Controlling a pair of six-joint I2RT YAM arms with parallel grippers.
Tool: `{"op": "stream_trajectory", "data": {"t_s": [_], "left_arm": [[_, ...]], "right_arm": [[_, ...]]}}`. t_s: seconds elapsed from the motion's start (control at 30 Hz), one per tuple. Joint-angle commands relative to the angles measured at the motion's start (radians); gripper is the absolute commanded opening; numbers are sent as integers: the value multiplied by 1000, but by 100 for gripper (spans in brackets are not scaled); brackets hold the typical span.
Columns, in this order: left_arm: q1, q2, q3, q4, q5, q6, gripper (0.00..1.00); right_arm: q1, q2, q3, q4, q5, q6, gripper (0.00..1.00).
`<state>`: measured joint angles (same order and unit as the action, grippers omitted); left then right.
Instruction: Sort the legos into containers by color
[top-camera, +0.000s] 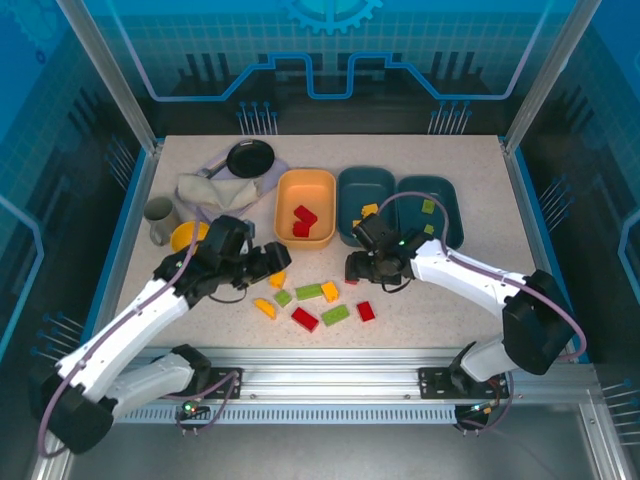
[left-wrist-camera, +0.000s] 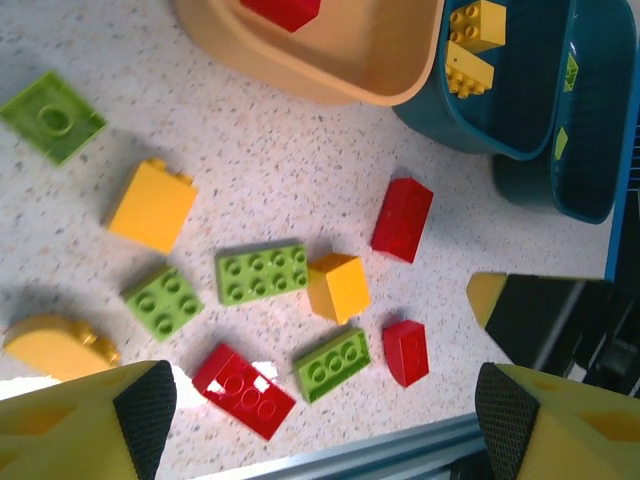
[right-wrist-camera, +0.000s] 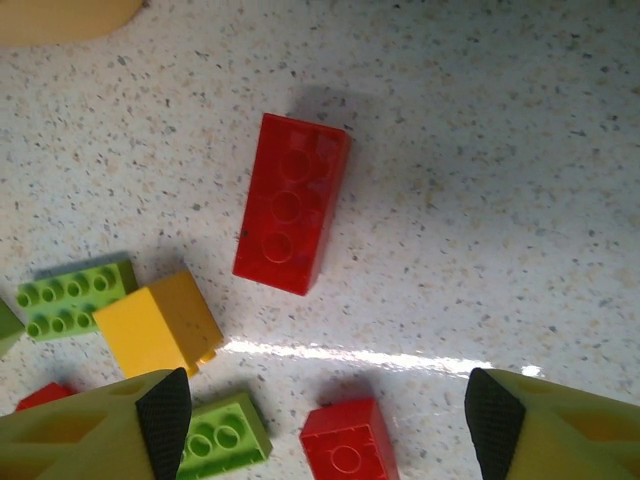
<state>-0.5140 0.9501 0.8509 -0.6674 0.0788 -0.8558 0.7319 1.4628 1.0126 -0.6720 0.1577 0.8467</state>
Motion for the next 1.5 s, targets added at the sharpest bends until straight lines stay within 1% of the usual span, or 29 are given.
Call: {"op": "stream_trajectory", "data": {"t_s": [0.0,0.13,0.3,0.43,0.5,0.57,0.67,0.77,0.87,1.07,1.23,1.47], "left_arm": [[1,-71,-38,-89,-43,-57,82],[3,-122,-60,-167,-76,-77,82],[2,-169,-57,-239,-126,-75,82],[2,-176,-52,-259,-140,-68,82],[2,-174,-51,-258,-138,-68,82],[0,-175,-48,-258,-133,-66,82],[0,-177,-46,-259,-128,-60,82],[1,-180,-44,-260,-123,-57,82],[1,-185,-48,-255,-121,-59,82],[1,-175,-53,-228,-108,-65,82],[1,-172,-59,-219,-102,-70,82],[1,-175,-64,-215,-100,-80,82]], "right_arm": [[42,18,42,6,22,17,74],[111,36,57,-40,38,-28,73],[222,58,98,-58,66,-147,73],[285,160,186,-80,47,-208,71],[307,208,232,-113,53,-210,72],[322,230,247,-151,64,-211,75],[348,235,226,-178,70,-237,80],[360,233,184,-196,61,-249,83],[362,227,151,-174,29,-265,85],[353,302,169,-177,7,-260,85],[345,332,157,-127,-27,-249,86],[325,384,162,-127,-28,-237,87]]}}
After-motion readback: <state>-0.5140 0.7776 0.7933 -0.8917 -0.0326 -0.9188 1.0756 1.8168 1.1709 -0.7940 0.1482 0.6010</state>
